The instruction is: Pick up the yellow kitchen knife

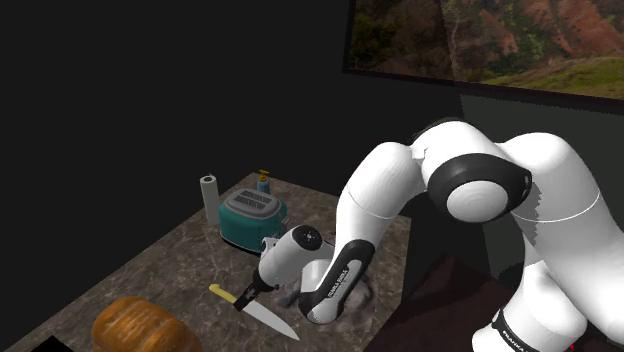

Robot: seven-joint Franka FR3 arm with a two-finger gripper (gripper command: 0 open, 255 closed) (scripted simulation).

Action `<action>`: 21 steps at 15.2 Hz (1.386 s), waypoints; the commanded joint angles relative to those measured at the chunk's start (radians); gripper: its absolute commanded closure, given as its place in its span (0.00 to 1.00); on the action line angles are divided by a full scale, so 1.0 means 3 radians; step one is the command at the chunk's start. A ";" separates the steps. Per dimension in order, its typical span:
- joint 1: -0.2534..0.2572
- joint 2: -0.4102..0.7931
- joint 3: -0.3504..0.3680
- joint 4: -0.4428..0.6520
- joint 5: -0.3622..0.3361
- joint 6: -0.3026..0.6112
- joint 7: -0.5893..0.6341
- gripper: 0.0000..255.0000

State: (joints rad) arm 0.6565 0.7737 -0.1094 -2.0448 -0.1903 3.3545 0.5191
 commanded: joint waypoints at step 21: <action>0.0018 0.0156 -0.0009 0.0120 0.0018 0.0043 0.0007 1.00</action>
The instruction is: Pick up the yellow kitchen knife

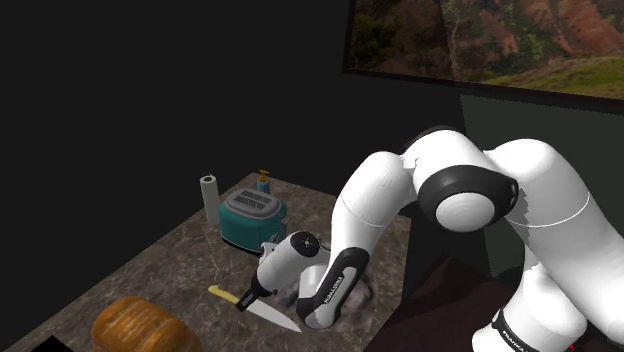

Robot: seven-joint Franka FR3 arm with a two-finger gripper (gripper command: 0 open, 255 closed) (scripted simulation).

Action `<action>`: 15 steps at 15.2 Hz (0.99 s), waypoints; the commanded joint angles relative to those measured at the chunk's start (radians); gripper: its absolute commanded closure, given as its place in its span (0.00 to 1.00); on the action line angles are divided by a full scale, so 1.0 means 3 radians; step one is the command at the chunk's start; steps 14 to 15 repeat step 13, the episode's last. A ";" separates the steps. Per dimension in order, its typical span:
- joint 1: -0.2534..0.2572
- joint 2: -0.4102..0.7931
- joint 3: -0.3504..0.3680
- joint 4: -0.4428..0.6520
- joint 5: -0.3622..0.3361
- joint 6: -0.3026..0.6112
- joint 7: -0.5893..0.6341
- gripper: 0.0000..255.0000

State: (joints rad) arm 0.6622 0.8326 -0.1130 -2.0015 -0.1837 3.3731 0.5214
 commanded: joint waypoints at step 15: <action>-0.0059 -0.0553 0.0063 -0.0260 -0.0055 -0.0295 -0.0024 1.00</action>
